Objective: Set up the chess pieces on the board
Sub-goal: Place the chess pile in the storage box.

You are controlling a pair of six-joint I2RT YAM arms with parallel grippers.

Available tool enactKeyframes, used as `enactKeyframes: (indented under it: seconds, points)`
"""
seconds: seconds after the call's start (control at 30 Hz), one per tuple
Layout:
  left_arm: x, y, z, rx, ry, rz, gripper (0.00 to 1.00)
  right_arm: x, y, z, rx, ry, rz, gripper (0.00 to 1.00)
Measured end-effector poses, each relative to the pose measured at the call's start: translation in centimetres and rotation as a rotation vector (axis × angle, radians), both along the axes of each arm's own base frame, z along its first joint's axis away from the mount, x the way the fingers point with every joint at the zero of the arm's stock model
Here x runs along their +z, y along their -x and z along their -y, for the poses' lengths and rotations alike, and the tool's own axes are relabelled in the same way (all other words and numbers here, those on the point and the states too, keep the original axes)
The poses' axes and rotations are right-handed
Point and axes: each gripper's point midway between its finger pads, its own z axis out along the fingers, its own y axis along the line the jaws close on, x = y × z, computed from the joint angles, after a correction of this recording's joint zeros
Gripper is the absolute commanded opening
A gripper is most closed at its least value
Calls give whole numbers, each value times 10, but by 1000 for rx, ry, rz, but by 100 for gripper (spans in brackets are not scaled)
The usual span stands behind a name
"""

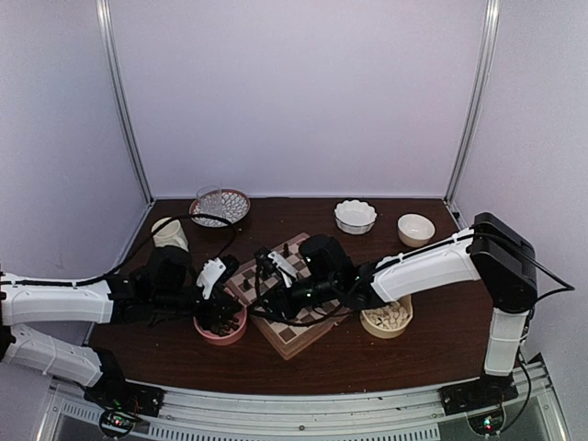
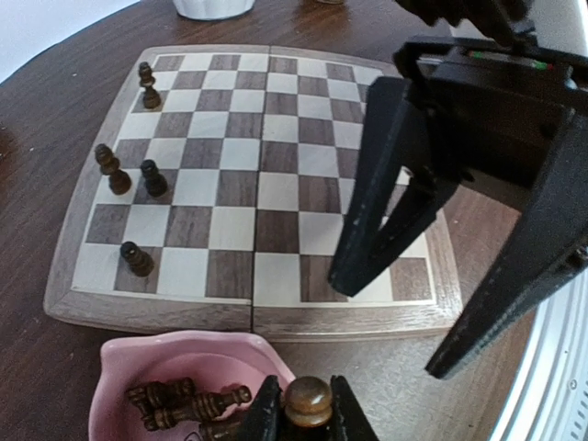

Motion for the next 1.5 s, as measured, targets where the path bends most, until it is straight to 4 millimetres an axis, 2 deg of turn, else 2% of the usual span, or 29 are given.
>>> enactKeyframes:
  seconds: [0.2,0.3,0.4,0.47,0.57,0.67,0.7,0.8,0.87,0.97,1.0,1.23,1.5]
  points:
    - [-2,-14,-11,98,-16,3,11,-4,-2,1,-3,4,33,52]
    - [-2,-24,-20,155,13,-39,18,-9,-4,4,-6,15,67,52]
    - [-5,-33,-30,204,51,-101,19,-11,-6,5,-8,21,87,51]
    - [-11,-33,-31,209,58,-142,18,-11,-6,4,-8,20,100,51]
    - [-18,-29,-27,196,60,-189,27,-10,-7,4,-7,18,113,51]
    - [-20,-26,-25,187,66,-211,28,-10,-8,4,-8,21,127,51]
    - [-20,-25,-25,186,68,-217,26,-10,-8,4,-7,21,130,51]
    - [-22,-24,-25,189,66,-227,5,-11,-9,5,-6,22,137,50]
    - [-24,-24,-27,198,58,-234,1,-11,-9,5,-5,23,138,50]
    - [-29,-22,-31,204,31,-239,21,-11,-9,5,-3,24,143,50]
    - [-30,-21,-32,203,25,-244,24,-11,-9,5,-2,24,145,50]
    - [-37,-13,-38,193,-28,-258,30,-13,-9,6,0,37,153,50]
    - [-39,1,-38,160,-70,-257,28,-15,-9,8,0,52,159,50]
